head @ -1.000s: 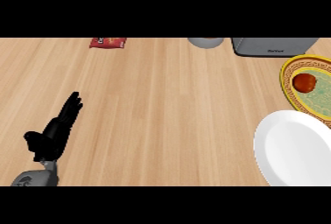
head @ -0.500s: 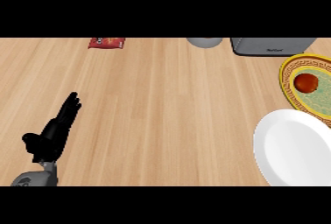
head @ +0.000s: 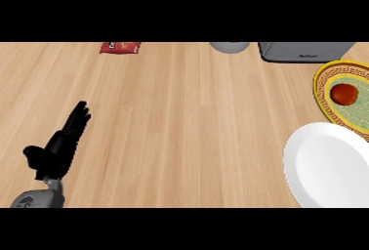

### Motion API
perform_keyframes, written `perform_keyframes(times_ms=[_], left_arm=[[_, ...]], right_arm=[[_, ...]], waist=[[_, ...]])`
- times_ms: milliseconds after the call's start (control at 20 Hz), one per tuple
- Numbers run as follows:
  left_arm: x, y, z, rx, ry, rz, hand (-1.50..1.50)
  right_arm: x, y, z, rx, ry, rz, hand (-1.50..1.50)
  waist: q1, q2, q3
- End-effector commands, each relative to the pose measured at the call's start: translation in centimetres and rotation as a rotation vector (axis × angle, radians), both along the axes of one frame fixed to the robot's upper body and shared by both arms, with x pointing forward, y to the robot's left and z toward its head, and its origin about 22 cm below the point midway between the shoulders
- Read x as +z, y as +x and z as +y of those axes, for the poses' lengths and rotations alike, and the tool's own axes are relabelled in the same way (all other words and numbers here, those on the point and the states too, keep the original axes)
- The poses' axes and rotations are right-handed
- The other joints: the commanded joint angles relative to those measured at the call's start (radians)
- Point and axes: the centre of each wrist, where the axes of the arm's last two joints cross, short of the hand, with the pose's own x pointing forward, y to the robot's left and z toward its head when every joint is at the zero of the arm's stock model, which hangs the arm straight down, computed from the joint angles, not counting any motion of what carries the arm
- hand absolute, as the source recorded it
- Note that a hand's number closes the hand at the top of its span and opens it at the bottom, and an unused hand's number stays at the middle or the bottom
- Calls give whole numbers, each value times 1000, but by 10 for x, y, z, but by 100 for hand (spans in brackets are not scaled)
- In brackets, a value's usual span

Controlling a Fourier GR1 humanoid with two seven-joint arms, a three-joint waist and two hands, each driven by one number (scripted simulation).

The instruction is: Pick the tomato from the plate and place it in the plate

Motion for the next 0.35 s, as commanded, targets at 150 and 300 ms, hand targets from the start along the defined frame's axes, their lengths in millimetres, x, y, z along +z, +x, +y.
perform_keyframes(times_ms=[150,300], left_arm=[[-3,-6,0,-15,3,16,0],[0,-1,10,-3,8,3,0]], right_arm=[[-19,-30,-2,20,-35,27,-150],[-12,-46,-10,-1,-39,16,-150]], waist=[[7,1,3],[-4,-1,2]])
